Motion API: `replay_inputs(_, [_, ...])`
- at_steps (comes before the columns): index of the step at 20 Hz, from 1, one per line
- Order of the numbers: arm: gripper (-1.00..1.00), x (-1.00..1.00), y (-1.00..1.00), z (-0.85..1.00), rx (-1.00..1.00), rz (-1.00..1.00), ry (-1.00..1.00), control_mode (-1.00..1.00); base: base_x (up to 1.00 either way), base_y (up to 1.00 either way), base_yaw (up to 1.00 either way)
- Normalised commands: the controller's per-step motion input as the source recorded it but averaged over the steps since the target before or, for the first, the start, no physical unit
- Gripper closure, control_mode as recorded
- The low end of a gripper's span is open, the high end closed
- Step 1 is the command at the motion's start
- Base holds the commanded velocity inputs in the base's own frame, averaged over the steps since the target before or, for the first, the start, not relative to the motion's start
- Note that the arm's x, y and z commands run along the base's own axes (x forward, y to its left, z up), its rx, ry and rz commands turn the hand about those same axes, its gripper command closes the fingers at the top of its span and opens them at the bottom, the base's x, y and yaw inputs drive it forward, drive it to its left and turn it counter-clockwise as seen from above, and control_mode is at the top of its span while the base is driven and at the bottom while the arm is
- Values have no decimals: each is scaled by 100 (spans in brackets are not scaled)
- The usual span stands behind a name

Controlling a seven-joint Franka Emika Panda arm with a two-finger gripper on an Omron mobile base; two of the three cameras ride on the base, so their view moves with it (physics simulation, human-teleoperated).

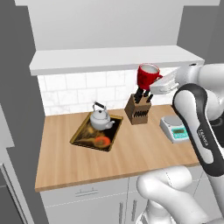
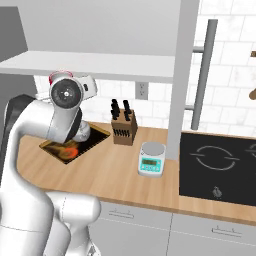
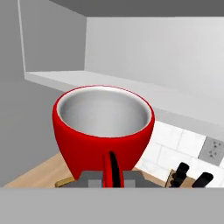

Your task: Pick the kettle from the counter and place it on the tray. Then pick the mug from the cabinet and place it on the tray. Then close the cabinet doors.

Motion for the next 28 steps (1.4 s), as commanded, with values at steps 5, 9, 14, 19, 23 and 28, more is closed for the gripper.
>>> replay_inputs(5, [100, -2, 6, -22, 0, 10, 14, -100, 0, 0, 0])
replay_inputs(9, [100, 21, 47, -72, 0, 35, 32, -100, 0, 0, 0])
replay_inputs(14, [100, 36, 79, -78, 0, 31, 17, -100, 0, 0, 0])
replay_inputs(19, [100, 53, 70, -75, -2, 13, 3, -100, 0, 0, 0])
replay_inputs(23, [100, 26, 44, -72, -8, 1, 0, -100, 0, 0, 0])
replay_inputs(28, [100, 19, 14, -58, -7, 0, -1, -100, 0, 0, 0])
